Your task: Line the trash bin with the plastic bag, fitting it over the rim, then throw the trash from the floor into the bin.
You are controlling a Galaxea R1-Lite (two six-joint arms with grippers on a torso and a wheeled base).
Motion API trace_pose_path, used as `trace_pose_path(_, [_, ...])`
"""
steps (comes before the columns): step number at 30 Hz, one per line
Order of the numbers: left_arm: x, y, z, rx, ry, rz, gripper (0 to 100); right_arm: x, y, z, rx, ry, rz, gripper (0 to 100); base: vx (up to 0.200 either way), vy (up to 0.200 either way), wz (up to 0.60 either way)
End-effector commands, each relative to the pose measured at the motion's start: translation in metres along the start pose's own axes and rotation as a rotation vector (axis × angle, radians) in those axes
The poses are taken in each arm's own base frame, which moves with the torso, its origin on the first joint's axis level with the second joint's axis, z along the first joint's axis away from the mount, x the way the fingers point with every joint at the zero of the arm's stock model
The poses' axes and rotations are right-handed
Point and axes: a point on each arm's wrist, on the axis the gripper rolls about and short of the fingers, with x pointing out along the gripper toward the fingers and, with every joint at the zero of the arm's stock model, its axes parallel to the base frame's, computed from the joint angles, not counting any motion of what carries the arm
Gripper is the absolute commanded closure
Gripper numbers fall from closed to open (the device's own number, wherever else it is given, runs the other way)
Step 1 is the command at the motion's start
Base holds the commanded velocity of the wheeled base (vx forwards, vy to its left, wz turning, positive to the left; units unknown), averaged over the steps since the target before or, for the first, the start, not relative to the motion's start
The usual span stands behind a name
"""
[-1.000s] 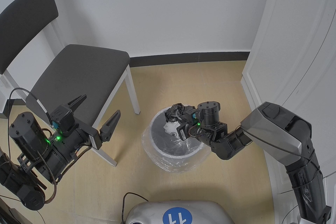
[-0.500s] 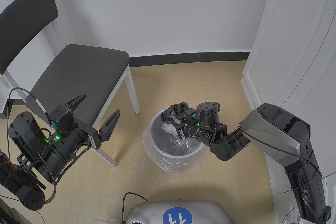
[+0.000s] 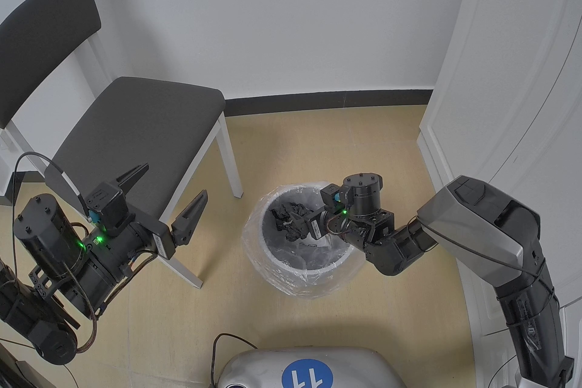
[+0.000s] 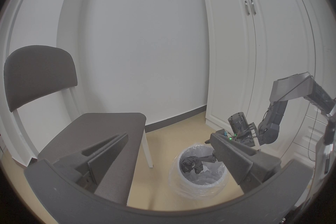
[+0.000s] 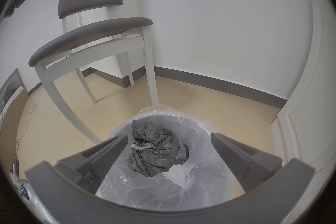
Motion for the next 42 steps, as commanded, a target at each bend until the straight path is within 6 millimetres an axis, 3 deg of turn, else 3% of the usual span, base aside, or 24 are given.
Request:
trace_pose_path(1, [-0.001, 0.0, -0.001, 0.0, 0.005, -0.002, 0, -0.006, -0.004, 0.012, 0.001, -0.01, -0.007, 0, 0.0, 0.0, 0.0])
trace_pose_path(6, [0.0, -0.001, -0.004, 0.001, 0.018, -0.006, 0, -0.018, -0.017, 0.023, 0.003, 0.021, -0.033, 0, 0.0, 0.0, 0.0])
trace_pose_path(11, [0.0, -0.002, -0.004, 0.001, 0.02, -0.006, 0, -0.03, -0.033, 0.021, 0.003, 0.088, -0.09, 0, 0.0, 0.0, 0.0])
trace_pose_path(18, [0.003, -0.003, -0.009, 0.002, 0.039, -0.01, 0, -0.05, -0.071, -0.008, 0.003, 0.221, -0.184, 0, 0.0, 0.0, 0.0])
trace_pose_path(27, [0.007, -0.004, -0.017, 0.004, 0.074, -0.017, 0, -0.065, -0.099, -0.037, 0.017, 0.311, -0.23, 0, 0.0, 0.0, 0.0])
trace_pose_path(32, [0.006, -0.007, -0.018, 0.003, 0.075, -0.028, 0, -0.071, -0.1, -0.063, 0.02, 0.394, -0.218, 0, 0.0, 0.0, 0.0])
trace_pose_path(37, [0.007, -0.007, -0.018, 0.003, 0.076, -0.028, 0, -0.061, -0.095, -0.101, 0.004, 0.481, -0.194, 0, 0.0, 0.0, 0.0])
trace_pose_path(42, [0.007, -0.008, -0.018, 0.003, 0.078, -0.028, 0, -0.049, -0.089, -0.104, 0.006, 0.454, -0.122, 0, 0.0, 0.0, 0.0])
